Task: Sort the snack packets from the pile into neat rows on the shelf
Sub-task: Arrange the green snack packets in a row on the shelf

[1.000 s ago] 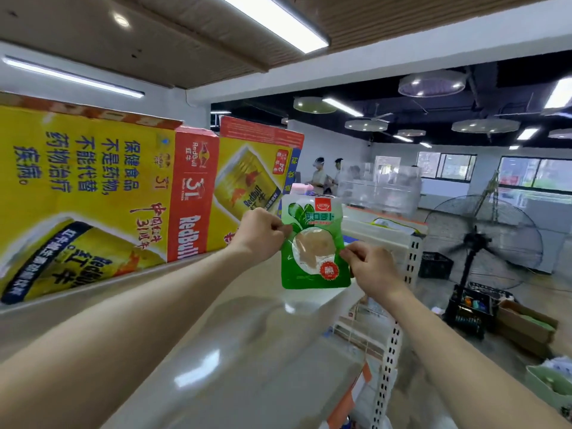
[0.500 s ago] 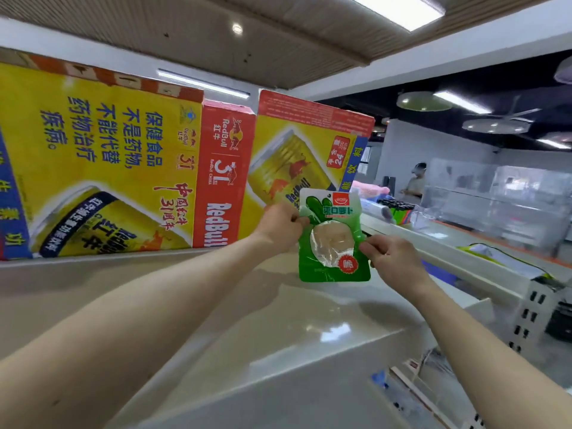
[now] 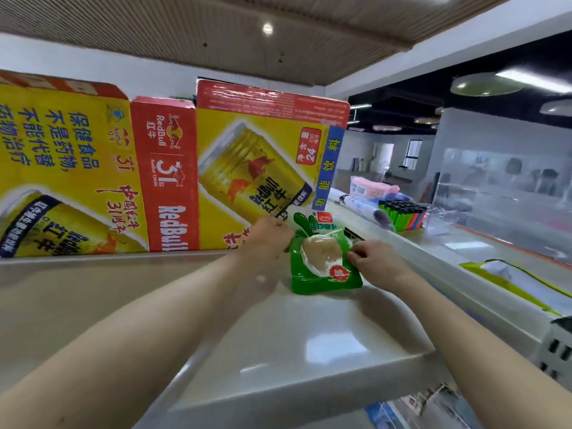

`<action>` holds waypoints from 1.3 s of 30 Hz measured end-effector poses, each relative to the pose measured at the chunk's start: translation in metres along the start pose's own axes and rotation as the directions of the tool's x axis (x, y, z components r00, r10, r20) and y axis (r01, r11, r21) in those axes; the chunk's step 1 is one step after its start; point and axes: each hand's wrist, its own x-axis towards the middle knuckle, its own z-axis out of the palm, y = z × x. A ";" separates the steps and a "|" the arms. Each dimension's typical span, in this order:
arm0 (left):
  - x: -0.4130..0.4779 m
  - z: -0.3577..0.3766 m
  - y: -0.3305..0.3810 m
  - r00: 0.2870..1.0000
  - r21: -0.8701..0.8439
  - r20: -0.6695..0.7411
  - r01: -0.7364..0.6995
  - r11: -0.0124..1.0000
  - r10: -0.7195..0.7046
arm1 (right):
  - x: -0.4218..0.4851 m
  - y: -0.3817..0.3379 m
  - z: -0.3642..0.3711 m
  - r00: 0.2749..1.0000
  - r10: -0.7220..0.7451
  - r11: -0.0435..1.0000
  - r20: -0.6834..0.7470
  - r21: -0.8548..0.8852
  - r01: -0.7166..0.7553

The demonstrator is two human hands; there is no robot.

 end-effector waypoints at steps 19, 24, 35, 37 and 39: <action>0.032 0.031 -0.028 0.994 0.590 0.100 -0.102 0.801 0.053 | 0.033 0.014 0.015 0.974 0.038 0.941 0.225 -0.337 0.041; 0.021 0.028 -0.022 0.994 0.631 0.077 -0.111 0.768 0.080 | 0.028 0.014 0.016 0.981 0.048 0.940 0.189 -0.341 0.020; -0.048 -0.017 0.002 0.931 0.748 0.028 -0.261 0.610 0.364 | -0.011 -0.039 -0.005 0.972 -0.179 0.977 -0.150 -0.140 0.159; -0.063 -0.030 -0.001 0.896 0.741 0.008 -0.304 0.599 0.444 | -0.022 -0.055 -0.004 0.953 -0.246 0.967 -0.178 -0.110 0.229; -0.080 -0.044 -0.007 0.866 0.740 -0.010 -0.330 0.587 0.500 | -0.031 -0.071 -0.001 0.936 -0.294 0.956 -0.193 -0.059 0.288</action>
